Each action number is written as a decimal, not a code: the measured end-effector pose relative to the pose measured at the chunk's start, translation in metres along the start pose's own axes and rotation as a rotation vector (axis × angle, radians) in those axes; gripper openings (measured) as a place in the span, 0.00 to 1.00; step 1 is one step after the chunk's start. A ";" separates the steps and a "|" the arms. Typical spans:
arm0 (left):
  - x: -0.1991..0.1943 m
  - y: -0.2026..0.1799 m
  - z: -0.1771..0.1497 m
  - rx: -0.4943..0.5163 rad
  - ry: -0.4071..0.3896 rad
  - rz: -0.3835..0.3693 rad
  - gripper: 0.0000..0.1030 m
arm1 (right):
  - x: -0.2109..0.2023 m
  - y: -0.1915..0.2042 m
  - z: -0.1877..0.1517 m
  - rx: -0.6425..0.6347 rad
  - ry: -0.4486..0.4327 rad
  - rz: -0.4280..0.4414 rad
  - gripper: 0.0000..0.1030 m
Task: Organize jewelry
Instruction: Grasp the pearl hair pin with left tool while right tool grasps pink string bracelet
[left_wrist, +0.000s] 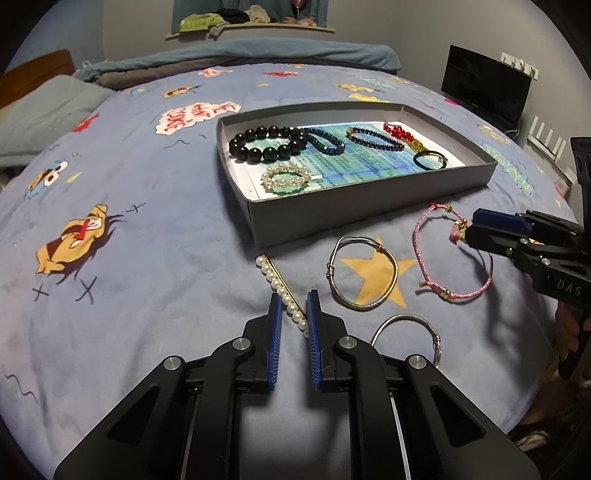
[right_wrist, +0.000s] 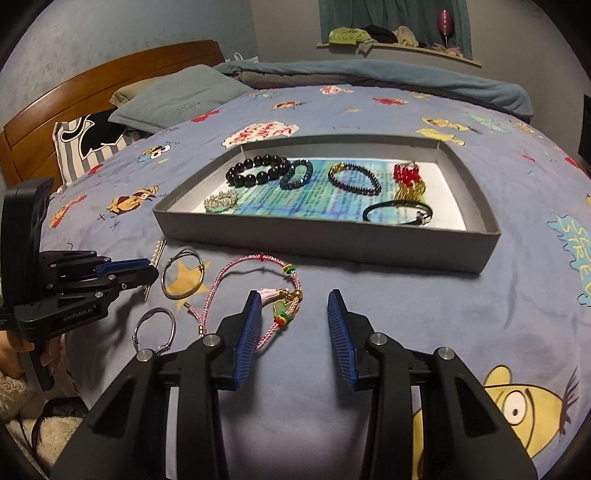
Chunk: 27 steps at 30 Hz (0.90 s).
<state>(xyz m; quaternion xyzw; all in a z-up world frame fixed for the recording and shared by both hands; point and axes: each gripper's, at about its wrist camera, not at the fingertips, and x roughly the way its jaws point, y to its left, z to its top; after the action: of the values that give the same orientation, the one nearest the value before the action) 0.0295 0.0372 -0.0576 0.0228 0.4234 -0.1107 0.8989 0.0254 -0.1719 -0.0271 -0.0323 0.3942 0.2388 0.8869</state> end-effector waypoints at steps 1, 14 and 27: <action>0.001 -0.001 0.000 0.008 -0.002 0.005 0.15 | 0.002 0.002 0.000 -0.010 0.001 -0.008 0.35; -0.004 -0.004 0.001 0.057 -0.040 0.012 0.09 | 0.002 0.006 -0.001 -0.069 -0.027 -0.062 0.15; -0.026 -0.006 0.001 0.050 -0.096 -0.029 0.06 | -0.025 0.005 0.007 -0.052 -0.136 -0.062 0.15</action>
<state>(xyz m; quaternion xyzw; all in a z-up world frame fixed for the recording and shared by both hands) 0.0129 0.0363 -0.0365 0.0338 0.3770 -0.1350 0.9157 0.0136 -0.1763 -0.0038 -0.0509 0.3255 0.2231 0.9174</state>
